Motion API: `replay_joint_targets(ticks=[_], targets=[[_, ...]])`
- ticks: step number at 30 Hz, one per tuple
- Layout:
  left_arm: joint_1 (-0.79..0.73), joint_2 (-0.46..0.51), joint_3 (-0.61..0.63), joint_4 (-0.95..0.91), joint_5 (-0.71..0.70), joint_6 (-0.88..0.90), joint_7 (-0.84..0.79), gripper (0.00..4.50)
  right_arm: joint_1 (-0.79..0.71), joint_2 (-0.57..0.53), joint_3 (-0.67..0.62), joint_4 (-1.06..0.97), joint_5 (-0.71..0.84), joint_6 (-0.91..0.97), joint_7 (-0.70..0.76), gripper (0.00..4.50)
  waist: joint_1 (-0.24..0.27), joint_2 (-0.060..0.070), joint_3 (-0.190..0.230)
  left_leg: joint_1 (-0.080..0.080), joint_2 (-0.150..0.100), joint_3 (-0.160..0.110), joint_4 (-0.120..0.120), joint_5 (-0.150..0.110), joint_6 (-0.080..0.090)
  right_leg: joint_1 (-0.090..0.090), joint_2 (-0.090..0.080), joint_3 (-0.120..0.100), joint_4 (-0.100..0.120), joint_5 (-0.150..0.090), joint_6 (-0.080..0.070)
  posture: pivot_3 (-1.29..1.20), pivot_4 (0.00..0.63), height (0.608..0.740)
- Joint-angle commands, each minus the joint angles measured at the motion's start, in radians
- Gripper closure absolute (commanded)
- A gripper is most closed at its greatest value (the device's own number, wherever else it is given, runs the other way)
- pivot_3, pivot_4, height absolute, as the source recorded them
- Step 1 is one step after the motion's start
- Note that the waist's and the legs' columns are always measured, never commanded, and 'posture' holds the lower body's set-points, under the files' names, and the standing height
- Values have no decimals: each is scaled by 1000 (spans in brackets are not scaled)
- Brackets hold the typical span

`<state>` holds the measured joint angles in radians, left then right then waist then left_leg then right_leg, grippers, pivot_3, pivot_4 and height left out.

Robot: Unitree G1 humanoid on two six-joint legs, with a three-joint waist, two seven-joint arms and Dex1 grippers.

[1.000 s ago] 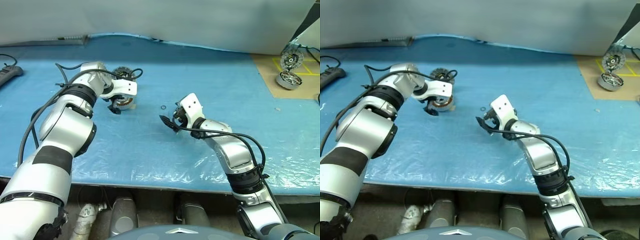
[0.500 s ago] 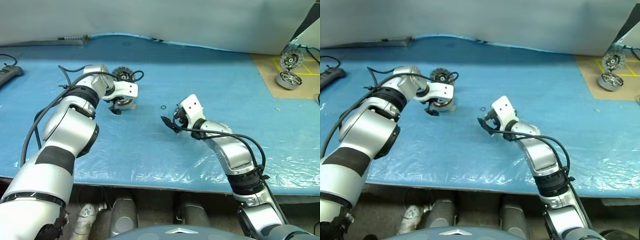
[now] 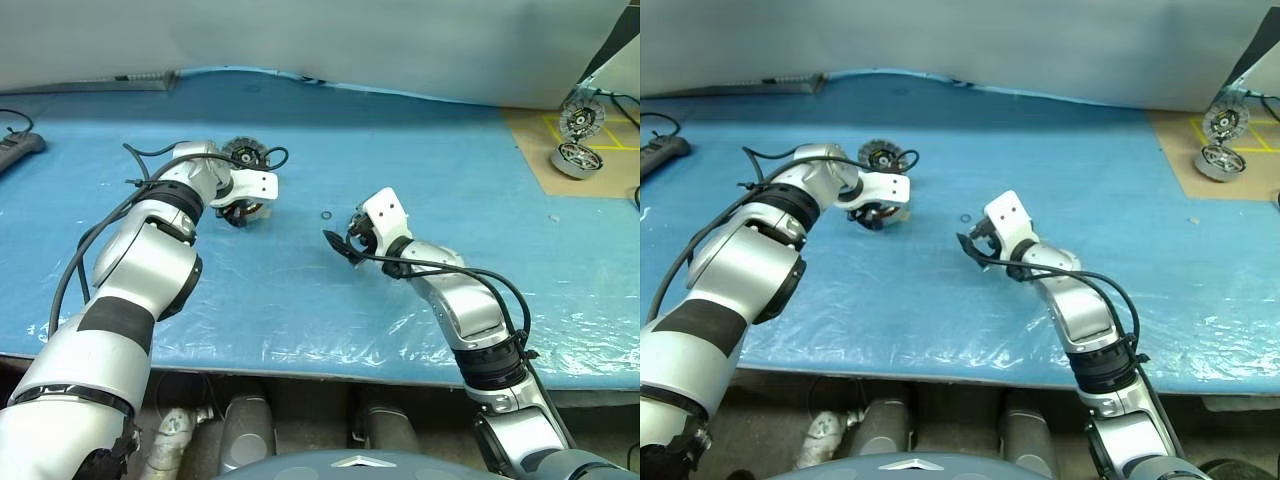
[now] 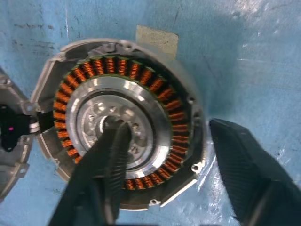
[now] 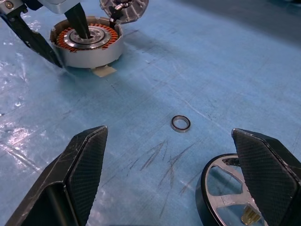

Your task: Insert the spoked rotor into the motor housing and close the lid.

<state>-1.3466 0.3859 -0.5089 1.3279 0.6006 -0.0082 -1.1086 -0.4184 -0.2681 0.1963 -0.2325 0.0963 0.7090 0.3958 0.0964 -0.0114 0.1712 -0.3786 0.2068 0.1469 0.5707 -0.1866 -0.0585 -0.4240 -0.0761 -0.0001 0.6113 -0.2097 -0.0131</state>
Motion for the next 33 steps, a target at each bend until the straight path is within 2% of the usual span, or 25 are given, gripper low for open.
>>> replay_joint_targets(ticks=[1, 12, 17, 21, 27, 33], targets=[[-10, -4, 14, 7, -17, 30, -36, 2364, -2, 6, -22, -39, 8, -13, -8, 0, 0, 0, 0, 0, 0, 0, 0, 0, 0, 0, 0, 0, 0, 0, 0, 0, 150, 740], [-17, -43, 60, -54, -95, 145, -248, 2364, 10, 12, -29, -40, 8, -18, -20, 0, 5, 0, 0, 0, 0, 0, 0, 0, 0, 1, -1, 0, 0, 0, 0, 0, 150, 740], [30, -46, 46, -173, -115, 211, -364, 2364, 16, 21, -30, -40, 7, -21, -33, 0, 7, 0, 0, 2, 0, 0, 0, 0, 0, 2, -1, 0, -1, -1, -2, 0, 150, 740], [138, -27, 12, -453, -140, 343, -486, 2364, 27, 28, -30, -41, 6, -26, -43, 0, 7, 0, 0, 3, 0, 0, -1, 0, 0, 3, -1, 0, -1, -2, -4, 0, 150, 740], [284, 85, -121, -897, -260, 588, -506, 2364, 37, 31, -39, -40, 5, -34, -51, 0, 2, 1, 0, 6, 0, 1, -4, 0, 0, 4, -1, 0, -1, -3, -5, 0, 150, 740], [358, 155, -187, -1107, -307, 740, -506, 2364, 43, 34, -40, -40, 3, -38, -56, 0, -2, 2, 0, 7, 0, 2, -6, 0, 0, 4, -1, 0, -2, -4, -6, 0, 150, 740]])
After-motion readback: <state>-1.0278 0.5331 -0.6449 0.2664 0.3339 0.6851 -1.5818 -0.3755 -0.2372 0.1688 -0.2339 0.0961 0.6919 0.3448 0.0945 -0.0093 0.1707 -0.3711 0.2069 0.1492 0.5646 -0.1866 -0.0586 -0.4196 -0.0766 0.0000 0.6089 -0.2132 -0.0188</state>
